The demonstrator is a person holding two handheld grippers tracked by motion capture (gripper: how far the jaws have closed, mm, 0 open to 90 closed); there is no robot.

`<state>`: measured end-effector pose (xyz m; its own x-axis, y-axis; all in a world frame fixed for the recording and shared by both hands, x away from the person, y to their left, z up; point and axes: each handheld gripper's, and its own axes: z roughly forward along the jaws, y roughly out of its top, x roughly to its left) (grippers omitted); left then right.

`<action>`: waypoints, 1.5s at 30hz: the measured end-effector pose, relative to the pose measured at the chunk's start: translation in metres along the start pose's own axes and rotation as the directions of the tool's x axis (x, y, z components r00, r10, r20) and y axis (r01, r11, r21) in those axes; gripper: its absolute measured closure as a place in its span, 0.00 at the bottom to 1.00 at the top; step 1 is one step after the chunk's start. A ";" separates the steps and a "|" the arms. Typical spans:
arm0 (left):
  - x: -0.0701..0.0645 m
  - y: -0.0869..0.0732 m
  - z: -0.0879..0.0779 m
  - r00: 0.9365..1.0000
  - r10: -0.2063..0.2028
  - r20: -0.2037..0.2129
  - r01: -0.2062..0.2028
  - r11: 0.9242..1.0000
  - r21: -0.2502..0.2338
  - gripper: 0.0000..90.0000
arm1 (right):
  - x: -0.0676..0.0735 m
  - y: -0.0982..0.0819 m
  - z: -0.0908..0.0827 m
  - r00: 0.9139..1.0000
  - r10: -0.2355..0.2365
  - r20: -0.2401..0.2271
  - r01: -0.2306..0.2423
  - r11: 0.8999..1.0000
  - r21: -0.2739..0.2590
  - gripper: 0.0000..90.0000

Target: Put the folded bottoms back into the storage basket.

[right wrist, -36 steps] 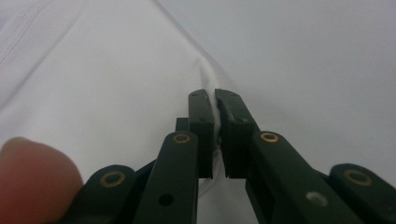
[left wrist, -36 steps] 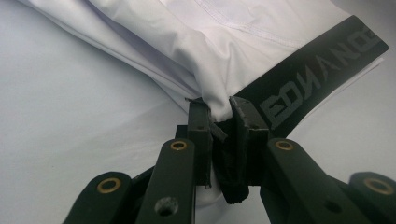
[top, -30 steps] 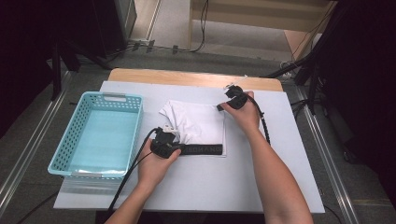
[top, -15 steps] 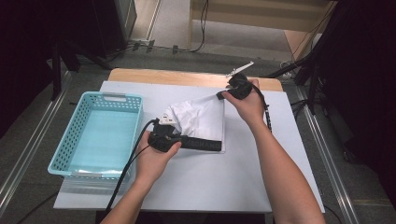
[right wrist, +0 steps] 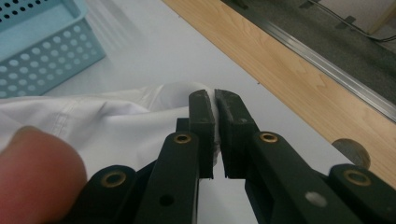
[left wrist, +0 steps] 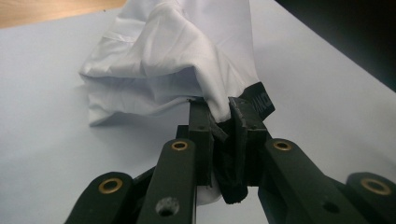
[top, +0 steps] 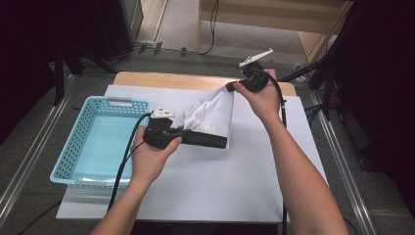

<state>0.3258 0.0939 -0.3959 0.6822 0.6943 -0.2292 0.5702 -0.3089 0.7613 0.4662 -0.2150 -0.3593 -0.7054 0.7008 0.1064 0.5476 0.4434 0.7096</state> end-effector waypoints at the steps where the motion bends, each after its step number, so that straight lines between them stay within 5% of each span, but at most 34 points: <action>1: 0.000 0.001 -0.002 1.000 -0.003 0.001 0.003 1.000 -0.009 0.89 | 0.001 0.002 -0.001 1.000 -0.001 0.000 0.002 1.000 -0.004 0.93; 17: 0.011 0.018 -0.041 1.000 0.025 -0.006 -0.025 0.998 -0.065 0.89 | 0.019 0.035 -0.018 0.999 -0.046 -0.001 0.046 0.998 -0.045 0.93; 45: 0.044 0.026 -0.113 0.999 0.009 -0.053 -0.018 0.986 -0.168 0.89 | 0.064 0.097 -0.011 0.992 -0.121 -0.042 0.117 0.989 -0.093 0.93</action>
<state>0.3192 0.1900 -0.3183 0.6619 0.7253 -0.1894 0.4727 -0.2077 0.8564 0.4697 -0.1333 -0.2762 -0.7846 0.6181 0.0489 0.4175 0.4683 0.7787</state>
